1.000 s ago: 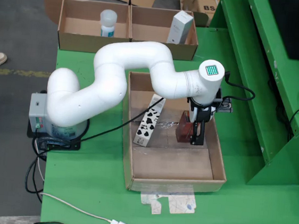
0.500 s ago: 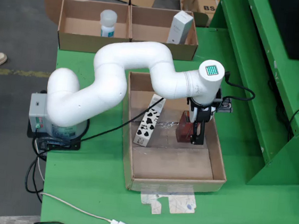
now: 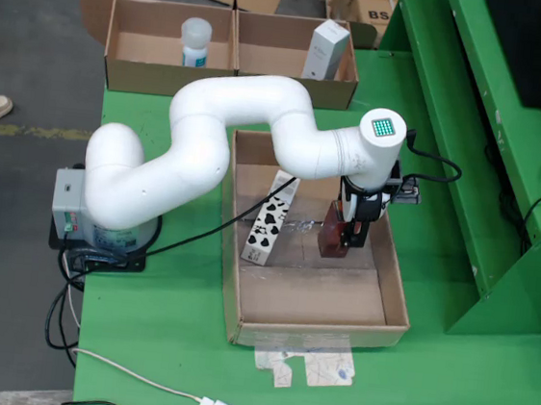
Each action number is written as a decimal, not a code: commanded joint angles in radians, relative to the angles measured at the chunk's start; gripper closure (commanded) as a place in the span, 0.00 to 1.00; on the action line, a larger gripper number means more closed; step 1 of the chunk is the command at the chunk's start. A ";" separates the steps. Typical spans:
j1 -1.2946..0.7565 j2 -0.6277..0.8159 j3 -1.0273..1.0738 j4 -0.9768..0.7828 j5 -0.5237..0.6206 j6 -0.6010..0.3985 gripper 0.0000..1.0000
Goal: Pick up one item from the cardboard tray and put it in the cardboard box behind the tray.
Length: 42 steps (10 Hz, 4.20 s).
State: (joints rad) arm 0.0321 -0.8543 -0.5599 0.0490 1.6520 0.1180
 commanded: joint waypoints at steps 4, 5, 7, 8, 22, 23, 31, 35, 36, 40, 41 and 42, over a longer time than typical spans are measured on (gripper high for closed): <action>-0.003 0.031 0.022 0.013 0.002 -0.005 1.00; -0.003 0.031 0.022 0.013 0.002 -0.005 1.00; -0.003 0.031 0.022 0.013 0.002 -0.005 1.00; -0.003 0.031 0.022 0.013 0.002 -0.005 1.00; 0.064 0.527 -0.453 0.129 -0.038 0.041 1.00; 0.074 0.566 -0.455 0.118 -0.040 0.047 1.00; 0.096 0.514 0.058 -0.310 -0.041 0.056 1.00; 0.106 0.343 0.560 -0.540 -0.051 0.074 1.00; 0.109 0.343 0.560 -0.480 -0.060 0.080 1.00; 0.133 0.371 0.560 -0.259 -0.135 0.104 1.00; 0.133 0.371 0.560 -0.259 -0.135 0.104 1.00; 0.141 0.370 0.560 -0.204 -0.155 0.098 1.00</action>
State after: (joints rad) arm 0.1564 -0.5276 -0.3021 -0.2576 1.5263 0.2162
